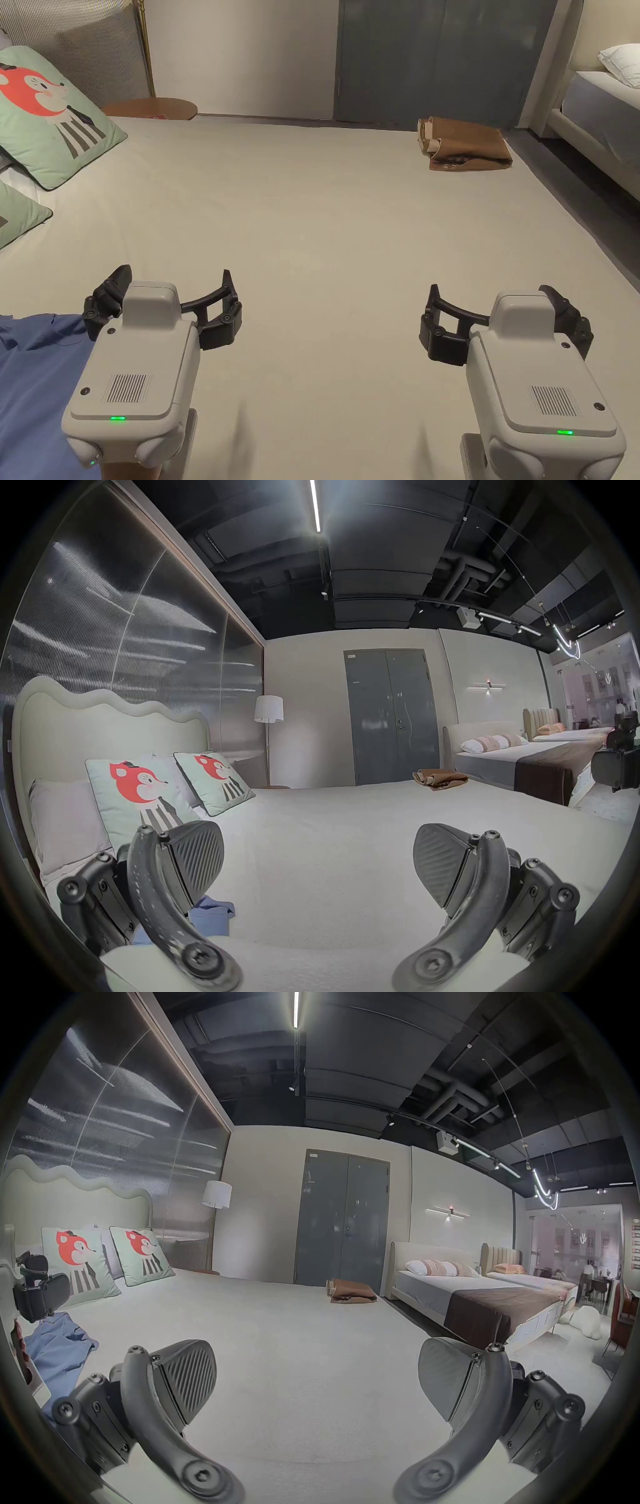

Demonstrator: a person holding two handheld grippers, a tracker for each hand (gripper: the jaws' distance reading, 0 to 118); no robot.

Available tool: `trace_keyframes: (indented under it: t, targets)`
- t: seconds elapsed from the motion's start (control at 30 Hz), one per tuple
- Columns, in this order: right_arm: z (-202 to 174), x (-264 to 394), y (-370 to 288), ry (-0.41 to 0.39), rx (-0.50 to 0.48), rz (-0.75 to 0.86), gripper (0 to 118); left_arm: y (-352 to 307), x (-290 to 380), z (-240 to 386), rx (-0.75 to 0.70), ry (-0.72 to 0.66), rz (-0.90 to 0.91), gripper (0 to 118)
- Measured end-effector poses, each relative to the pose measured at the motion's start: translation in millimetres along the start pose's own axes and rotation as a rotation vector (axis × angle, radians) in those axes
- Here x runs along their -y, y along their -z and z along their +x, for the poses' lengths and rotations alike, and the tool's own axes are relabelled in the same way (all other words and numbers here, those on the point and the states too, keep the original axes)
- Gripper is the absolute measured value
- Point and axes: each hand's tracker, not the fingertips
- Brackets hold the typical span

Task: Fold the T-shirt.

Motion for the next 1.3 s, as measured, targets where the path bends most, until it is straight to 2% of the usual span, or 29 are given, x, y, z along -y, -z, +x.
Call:
trace_keyframes:
  t: [0.27,0.37,0.43,0.47,0.53,0.57,0.8,0.93,1.1,1.3]
  targets:
    - [-0.2,-0.8,-0.5,-0.004,-0.002,-0.002,117,0.1,0.1,1.4,-0.007,0.012,-0.010,108]
    - [-0.3,-0.8,-1.3,-0.010,0.001,-0.005,106,0.9,0.0,2.1,-0.012,0.018,-0.024,108]
    - [-0.8,-1.4,-1.9,-0.012,0.005,-0.009,82,1.1,-0.2,2.5,-0.014,0.010,-0.026,98]
    - [-0.2,-1.7,-2.1,-0.010,-0.003,-0.015,65,0.2,-0.6,2.6,-0.011,0.000,-0.022,84]
    - [-0.9,-2.8,-1.8,-0.008,0.001,-0.026,0,-1.5,-1.2,3.7,-0.006,-0.019,-0.009,14]
    - [-2.6,-2.8,-1.4,-0.020,0.025,-0.027,0,-0.9,-1.9,4.2,0.000,-0.023,-0.011,0]
    - [-6.4,-4.1,-9.5,-0.025,0.000,-0.019,0,-3.8,-2.0,5.4,0.007,-0.004,-0.015,0]
    - [-21.2,-7.1,-5.9,-0.012,-0.047,-0.016,0,-9.3,-2.5,-10.6,-0.025,0.002,-0.016,0]
    - [-68.8,-14.6,6.3,-0.003,-0.181,0.003,0,-24.1,-2.9,-58.4,-0.132,0.024,-0.021,0]
    - [-150.9,-24.0,20.9,0.017,-0.386,0.005,0,-53.7,-3.5,-140.6,-0.339,0.039,-0.049,0]
